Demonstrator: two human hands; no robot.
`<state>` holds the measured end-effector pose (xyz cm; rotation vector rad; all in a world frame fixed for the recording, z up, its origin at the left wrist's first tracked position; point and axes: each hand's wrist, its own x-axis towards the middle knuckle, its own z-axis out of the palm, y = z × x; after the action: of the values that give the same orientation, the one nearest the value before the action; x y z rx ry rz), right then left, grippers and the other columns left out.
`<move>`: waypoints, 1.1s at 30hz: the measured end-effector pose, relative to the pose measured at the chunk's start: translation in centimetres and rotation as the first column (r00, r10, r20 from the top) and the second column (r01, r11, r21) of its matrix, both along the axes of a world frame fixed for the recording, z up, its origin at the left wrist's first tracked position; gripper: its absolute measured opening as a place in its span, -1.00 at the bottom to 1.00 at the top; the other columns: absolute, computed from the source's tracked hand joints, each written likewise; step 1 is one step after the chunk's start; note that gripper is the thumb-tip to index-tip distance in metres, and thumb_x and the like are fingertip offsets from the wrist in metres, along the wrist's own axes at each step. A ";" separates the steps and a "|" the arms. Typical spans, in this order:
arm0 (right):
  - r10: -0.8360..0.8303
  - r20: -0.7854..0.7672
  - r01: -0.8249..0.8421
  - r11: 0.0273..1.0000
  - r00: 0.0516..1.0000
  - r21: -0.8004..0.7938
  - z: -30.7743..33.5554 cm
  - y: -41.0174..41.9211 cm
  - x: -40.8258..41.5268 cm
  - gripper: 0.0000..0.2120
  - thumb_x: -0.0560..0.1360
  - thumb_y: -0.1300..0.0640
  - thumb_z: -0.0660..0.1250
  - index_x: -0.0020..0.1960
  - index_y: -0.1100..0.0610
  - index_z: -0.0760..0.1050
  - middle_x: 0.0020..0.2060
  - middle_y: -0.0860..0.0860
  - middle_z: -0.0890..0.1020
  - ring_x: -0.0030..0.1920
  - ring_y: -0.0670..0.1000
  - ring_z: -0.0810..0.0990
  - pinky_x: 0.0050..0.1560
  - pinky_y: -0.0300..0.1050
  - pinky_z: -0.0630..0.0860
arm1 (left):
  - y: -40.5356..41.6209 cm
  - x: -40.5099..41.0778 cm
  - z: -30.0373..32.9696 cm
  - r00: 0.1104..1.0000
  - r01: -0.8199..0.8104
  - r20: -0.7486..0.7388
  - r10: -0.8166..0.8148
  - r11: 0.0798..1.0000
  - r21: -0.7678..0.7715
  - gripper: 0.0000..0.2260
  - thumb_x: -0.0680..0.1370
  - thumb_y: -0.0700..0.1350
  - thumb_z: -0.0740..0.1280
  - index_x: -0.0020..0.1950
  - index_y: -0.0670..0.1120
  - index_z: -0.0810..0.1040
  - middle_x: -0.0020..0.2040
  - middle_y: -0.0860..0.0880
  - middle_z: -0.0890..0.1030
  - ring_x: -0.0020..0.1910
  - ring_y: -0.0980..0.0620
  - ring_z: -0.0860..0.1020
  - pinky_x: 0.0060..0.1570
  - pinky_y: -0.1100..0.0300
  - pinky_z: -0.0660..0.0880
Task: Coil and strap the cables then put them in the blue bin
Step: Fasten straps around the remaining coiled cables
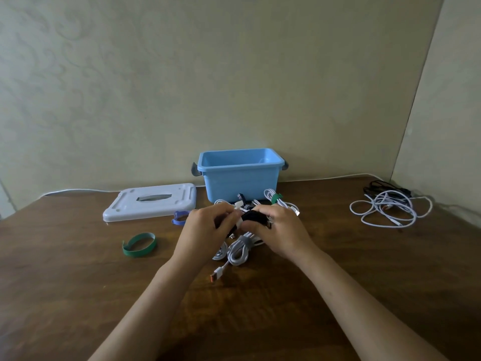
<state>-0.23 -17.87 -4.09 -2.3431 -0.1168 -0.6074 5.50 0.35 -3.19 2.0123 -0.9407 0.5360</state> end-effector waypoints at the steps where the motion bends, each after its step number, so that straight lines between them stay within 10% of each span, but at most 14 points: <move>1: 0.002 -0.012 -0.002 1.000 1.000 0.031 0.1 0.1 -0.1 -0.66 0.47 -0.29 0.38 0.00 -0.04 0.65 -0.20 -0.16 0.64 -0.16 -0.18 0.59 -0.28 -0.34 0.36 | 0.1 0.1 -0.1 0.999 -0.008 0.045 0.008 1.000 0.007 -0.85 0.57 -0.09 0.41 -0.20 0.00 0.59 -0.38 0.19 0.55 -0.32 0.19 0.56 -0.36 0.43 0.38; 15: 0.120 -0.287 0.077 0.803 0.950 0.591 1.3 1.4 -0.8 -0.76 0.58 -0.07 0.38 -0.10 0.09 0.63 -0.27 -0.04 0.72 -0.24 -0.10 0.67 -0.18 -0.27 0.50 | -0.2 -0.5 -0.1 0.983 0.027 0.183 -0.028 1.000 0.010 -0.90 0.52 -0.13 0.47 0.01 0.01 0.73 -0.20 0.25 0.62 -0.24 0.24 0.59 -0.23 0.45 0.45; 33: 0.206 -0.268 0.068 0.660 0.941 0.748 1.1 1.7 -0.5 -0.75 0.59 0.02 0.37 -0.08 0.19 0.67 -0.41 -0.04 0.63 -0.33 -0.06 0.53 -0.17 -0.14 0.44 | -0.4 -0.9 -0.1 0.966 0.012 0.260 -0.004 1.000 -0.027 -0.98 0.52 -0.14 0.48 -0.10 -0.04 0.67 -0.14 0.12 0.61 -0.20 0.12 0.58 -0.26 0.26 0.50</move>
<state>-0.76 -16.15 -3.00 -1.5659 0.1777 -0.1416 4.58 -0.07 -3.33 1.9417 -1.0902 0.8197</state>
